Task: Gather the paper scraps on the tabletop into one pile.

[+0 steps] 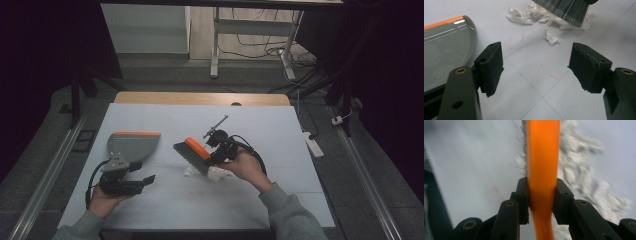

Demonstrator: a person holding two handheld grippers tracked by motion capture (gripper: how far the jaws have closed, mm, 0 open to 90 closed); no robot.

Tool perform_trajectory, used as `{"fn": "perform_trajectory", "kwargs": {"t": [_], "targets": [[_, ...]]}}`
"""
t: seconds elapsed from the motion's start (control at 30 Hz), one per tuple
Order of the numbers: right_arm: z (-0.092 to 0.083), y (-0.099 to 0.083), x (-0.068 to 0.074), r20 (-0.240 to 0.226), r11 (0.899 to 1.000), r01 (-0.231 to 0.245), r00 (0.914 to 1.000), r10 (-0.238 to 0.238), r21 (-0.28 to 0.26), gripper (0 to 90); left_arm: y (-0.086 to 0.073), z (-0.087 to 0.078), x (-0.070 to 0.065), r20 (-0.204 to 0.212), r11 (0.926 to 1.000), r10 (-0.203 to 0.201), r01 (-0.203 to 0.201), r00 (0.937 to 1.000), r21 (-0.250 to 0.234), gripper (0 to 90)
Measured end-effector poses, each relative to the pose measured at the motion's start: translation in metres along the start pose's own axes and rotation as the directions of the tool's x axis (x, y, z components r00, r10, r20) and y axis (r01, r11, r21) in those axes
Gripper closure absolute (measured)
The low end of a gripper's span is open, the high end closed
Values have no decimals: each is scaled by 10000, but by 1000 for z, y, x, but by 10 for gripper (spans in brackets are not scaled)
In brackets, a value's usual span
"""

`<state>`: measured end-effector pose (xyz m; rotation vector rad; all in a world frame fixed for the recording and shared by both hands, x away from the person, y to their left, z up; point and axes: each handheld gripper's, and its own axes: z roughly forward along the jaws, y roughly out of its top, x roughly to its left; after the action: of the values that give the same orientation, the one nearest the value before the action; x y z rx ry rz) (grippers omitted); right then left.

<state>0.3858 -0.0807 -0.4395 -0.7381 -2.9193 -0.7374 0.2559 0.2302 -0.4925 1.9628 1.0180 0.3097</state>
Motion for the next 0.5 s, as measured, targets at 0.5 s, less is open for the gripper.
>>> {"fn": "perform_trajectory", "kwargs": {"t": [0.5], "targets": [[50, 28, -10, -426, 9958, -845, 9954, 859, 340, 697, -1, -1, 1, -7, 10000, -22, 22, 10000, -57, 282]]}}
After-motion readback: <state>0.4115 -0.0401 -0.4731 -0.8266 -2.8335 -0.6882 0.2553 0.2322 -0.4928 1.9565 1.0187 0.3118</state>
